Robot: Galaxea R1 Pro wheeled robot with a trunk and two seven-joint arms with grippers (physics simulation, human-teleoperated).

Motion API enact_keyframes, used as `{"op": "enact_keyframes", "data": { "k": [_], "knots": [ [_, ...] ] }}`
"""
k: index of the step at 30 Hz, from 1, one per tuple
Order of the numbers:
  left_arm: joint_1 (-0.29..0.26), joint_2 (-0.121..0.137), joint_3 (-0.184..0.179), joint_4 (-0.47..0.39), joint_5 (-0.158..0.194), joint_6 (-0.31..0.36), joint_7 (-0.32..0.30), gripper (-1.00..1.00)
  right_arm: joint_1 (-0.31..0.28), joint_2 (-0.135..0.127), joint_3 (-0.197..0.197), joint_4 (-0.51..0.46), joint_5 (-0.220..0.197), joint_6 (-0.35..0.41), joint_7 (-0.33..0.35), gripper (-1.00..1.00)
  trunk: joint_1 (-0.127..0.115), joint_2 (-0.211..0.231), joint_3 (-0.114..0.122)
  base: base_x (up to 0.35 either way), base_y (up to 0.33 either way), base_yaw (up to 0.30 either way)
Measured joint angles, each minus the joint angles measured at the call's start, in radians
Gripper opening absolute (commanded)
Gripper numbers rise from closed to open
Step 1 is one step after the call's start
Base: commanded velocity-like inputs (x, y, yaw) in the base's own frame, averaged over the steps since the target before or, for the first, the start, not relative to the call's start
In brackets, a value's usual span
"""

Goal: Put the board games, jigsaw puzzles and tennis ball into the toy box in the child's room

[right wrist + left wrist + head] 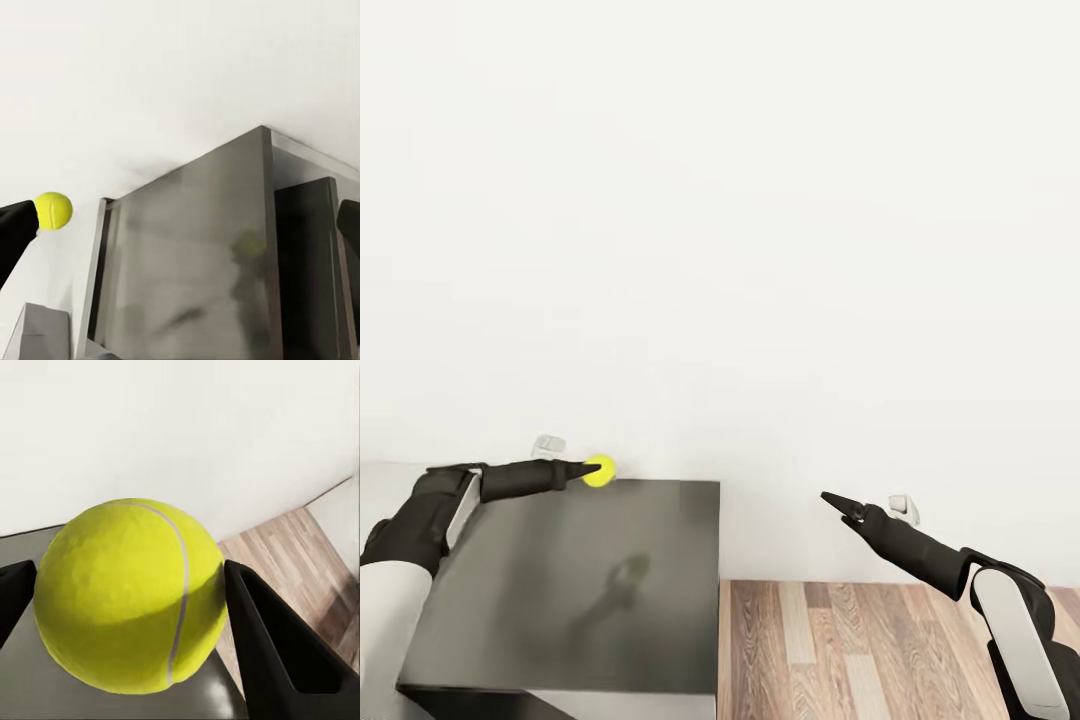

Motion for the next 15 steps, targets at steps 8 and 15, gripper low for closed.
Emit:
{"op": "enact_keyframes", "data": {
  "k": [8,15],
  "knots": [
    [0.001,0.044,0.129,-0.004,-0.001,0.040,-0.194,-1.00,0.000,0.002,0.006,0.000,0.000,0.000,-0.001,1.00,0.000,0.000,0.012,-0.015,0.000,0.000],
    [0.003,0.050,0.163,-0.005,-0.003,0.049,-0.243,-1.00,0.000,0.010,0.012,-0.001,0.002,-0.003,-0.006,1.00,0.001,0.000,0.014,-0.209,0.000,0.110]
  ]
}}
